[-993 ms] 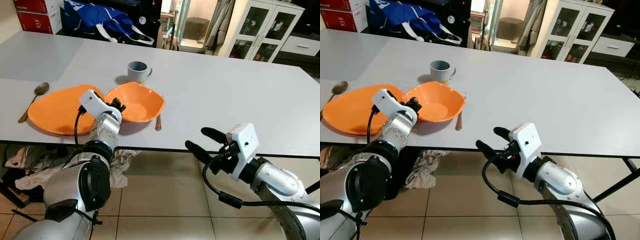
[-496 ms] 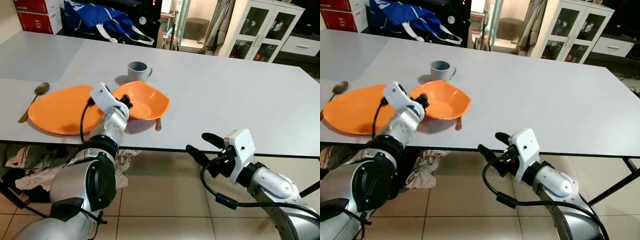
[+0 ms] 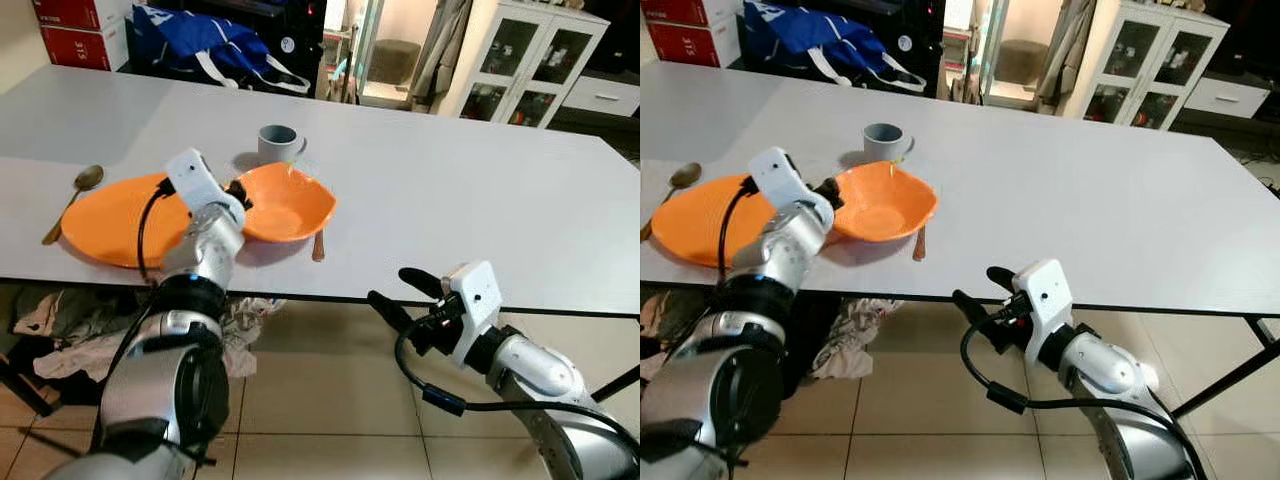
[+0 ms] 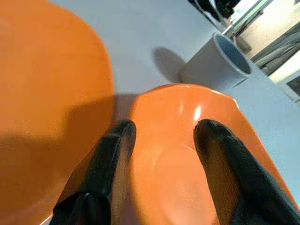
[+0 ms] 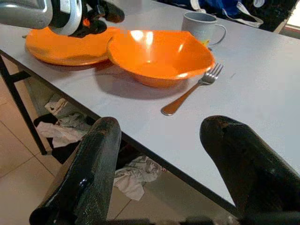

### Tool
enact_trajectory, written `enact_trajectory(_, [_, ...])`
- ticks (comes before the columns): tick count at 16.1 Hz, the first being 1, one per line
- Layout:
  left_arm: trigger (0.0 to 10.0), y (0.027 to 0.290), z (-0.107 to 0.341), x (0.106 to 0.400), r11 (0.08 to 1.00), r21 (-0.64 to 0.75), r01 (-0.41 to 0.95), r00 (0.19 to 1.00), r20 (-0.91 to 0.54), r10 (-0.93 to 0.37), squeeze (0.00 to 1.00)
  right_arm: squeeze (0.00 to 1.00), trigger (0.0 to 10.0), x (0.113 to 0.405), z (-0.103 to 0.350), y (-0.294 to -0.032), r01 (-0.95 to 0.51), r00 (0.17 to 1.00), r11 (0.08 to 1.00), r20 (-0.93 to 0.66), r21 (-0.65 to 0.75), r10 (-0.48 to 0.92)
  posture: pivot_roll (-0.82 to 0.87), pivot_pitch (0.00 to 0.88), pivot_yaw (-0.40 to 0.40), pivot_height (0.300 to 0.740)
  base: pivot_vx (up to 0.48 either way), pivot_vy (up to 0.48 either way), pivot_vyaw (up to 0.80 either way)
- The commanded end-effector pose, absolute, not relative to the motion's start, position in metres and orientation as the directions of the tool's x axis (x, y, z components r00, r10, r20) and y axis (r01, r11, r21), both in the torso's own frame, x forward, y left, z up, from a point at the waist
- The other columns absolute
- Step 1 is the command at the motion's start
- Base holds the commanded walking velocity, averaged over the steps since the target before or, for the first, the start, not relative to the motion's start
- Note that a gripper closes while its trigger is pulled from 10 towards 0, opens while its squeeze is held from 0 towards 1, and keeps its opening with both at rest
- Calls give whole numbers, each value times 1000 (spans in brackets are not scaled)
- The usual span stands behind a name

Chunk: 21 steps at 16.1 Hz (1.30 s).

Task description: Setting the table

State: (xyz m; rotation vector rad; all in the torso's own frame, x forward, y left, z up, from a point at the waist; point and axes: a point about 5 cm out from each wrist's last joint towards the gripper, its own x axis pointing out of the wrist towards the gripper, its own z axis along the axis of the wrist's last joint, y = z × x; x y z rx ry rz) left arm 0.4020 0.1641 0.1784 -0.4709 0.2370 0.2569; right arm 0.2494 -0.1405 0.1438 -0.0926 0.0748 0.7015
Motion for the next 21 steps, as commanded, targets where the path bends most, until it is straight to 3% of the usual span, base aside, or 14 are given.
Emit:
enact_trajectory(1, [10000,157,177,400,869,-397,-294,938,-297,182,0,0,10000,251,144,-144,-644,765,761,-104,-79,636,-170,0,-111,740,0,0,0])
enact_trajectory(4, [10000,156,173,391,871,-387,-302,933,-306,187,0,0,10000,251,143,-145,-646,762,759,-111,-81,638,-170,0,-121,740,0,0,0])
enact_trajectory(7, [10000,152,216,397,930,-344,-131,990,-84,109,0,0,10000,254,143,-144,-637,771,767,-102,-83,629,-165,0,-123,740,0,0,0])
enact_trajectory(9, [10000,155,252,389,986,-165,15,987,162,12,0,0,10000,263,144,-144,-576,817,814,-64,-78,573,-136,0,-106,740,0,0,0])
enact_trajectory(13, [10000,169,259,357,994,0,107,964,246,-103,0,0,10000,280,145,-141,-463,886,884,-5,-65,464,-74,0,-83,740,0,0,0])
enact_trajectory(16, [10000,183,232,320,981,100,164,971,158,-178,0,0,10000,292,146,-141,-372,926,927,42,-46,374,-24,0,-62,740,0,0,0])
enact_trajectory(21, [10000,187,159,266,998,52,21,1000,-5,-21,0,0,10000,304,139,-135,-266,963,963,55,37,264,31,0,-56,740,0,0,0])
